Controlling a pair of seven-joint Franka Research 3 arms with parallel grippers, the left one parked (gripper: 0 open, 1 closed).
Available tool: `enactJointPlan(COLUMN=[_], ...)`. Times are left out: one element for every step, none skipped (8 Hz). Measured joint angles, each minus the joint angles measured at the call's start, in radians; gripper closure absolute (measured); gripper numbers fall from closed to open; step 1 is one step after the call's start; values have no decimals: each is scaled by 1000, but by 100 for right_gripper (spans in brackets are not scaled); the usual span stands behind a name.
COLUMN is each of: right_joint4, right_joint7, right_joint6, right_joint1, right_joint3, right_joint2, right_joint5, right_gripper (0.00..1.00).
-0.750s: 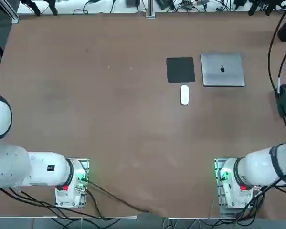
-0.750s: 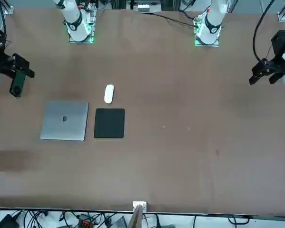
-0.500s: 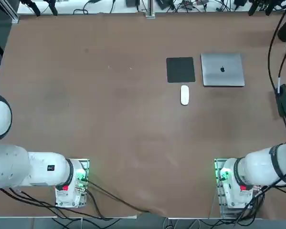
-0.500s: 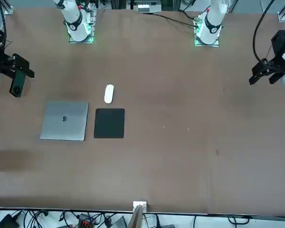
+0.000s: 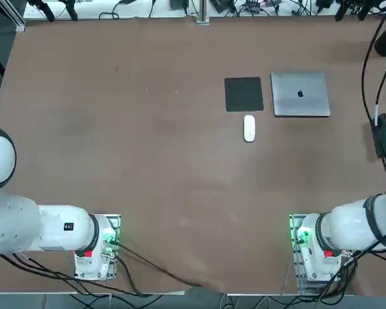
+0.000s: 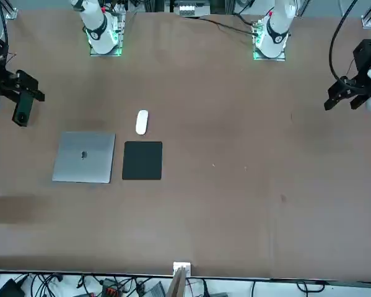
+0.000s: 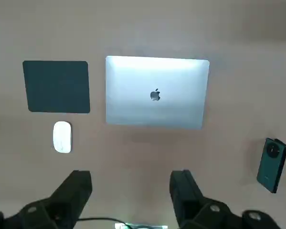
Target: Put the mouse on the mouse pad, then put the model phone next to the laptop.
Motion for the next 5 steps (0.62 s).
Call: enactJointPlan(right_joint4=[0,-1,-3,-10,-20], right_joint7=[-1,-2,-2,-2,-3], right_joint6=[-1,-25,-96,-192,-270], right_joint1=[0,0,0,1,8], right_joint3=[0,0,0,0,1], right_joint2=[0,1,9,33,77], right_joint5=[0,0,0,9,40], right_gripper=[0,0,0,0,0])
